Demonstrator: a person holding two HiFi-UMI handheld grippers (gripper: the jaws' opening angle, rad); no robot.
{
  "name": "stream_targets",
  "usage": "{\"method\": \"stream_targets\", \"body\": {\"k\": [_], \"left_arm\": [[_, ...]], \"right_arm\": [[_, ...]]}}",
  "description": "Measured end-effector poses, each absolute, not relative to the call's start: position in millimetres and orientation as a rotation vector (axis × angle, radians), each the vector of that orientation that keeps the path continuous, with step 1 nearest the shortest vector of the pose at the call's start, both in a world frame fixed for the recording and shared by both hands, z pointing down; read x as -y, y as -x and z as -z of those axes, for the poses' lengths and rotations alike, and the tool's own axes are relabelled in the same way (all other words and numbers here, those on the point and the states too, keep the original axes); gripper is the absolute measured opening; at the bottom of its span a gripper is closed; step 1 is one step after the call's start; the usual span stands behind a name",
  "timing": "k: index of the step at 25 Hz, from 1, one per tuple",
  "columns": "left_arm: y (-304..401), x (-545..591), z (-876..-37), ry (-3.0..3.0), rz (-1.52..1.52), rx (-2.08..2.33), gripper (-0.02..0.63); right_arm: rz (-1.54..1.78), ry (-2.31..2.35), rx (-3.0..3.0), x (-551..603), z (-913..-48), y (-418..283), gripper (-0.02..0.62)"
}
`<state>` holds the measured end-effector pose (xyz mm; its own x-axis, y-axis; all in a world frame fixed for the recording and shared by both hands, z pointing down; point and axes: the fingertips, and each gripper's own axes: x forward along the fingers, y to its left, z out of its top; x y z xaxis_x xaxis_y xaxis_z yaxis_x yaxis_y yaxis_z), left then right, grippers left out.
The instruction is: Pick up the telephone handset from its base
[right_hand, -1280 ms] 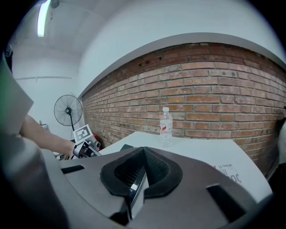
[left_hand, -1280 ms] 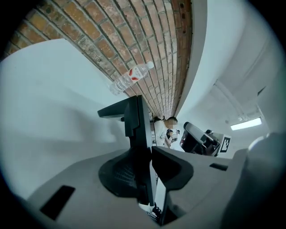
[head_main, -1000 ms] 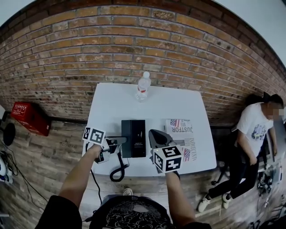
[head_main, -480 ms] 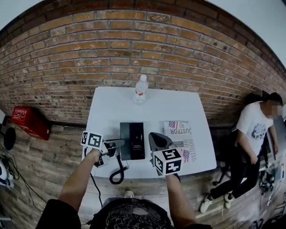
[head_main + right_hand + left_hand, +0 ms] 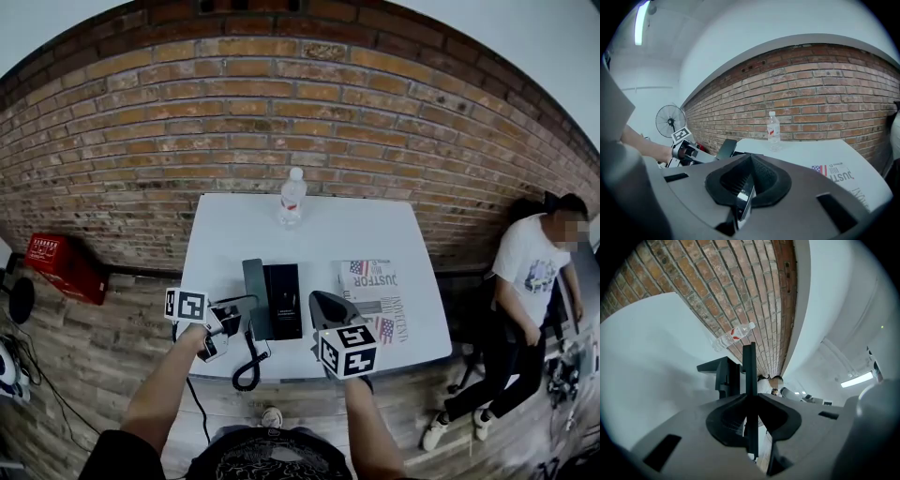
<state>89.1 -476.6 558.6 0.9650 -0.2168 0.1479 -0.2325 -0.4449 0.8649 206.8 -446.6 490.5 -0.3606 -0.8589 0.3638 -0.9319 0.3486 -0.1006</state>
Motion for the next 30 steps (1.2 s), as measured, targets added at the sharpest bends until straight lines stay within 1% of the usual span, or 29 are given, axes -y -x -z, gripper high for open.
{"method": "stream_targets", "body": {"k": [17, 30], "left_arm": [[-69, 414, -467, -2.244, 0.134, 0.370, 0.074], [-17, 343, -432, -2.358, 0.194, 0.518, 0.074]], "right_arm": [[-0.393, -1.741, 2.325, 369, -461, -194, 0.000], [-0.323, -1.784, 2.303, 293, -436, -166, -0.001]]}}
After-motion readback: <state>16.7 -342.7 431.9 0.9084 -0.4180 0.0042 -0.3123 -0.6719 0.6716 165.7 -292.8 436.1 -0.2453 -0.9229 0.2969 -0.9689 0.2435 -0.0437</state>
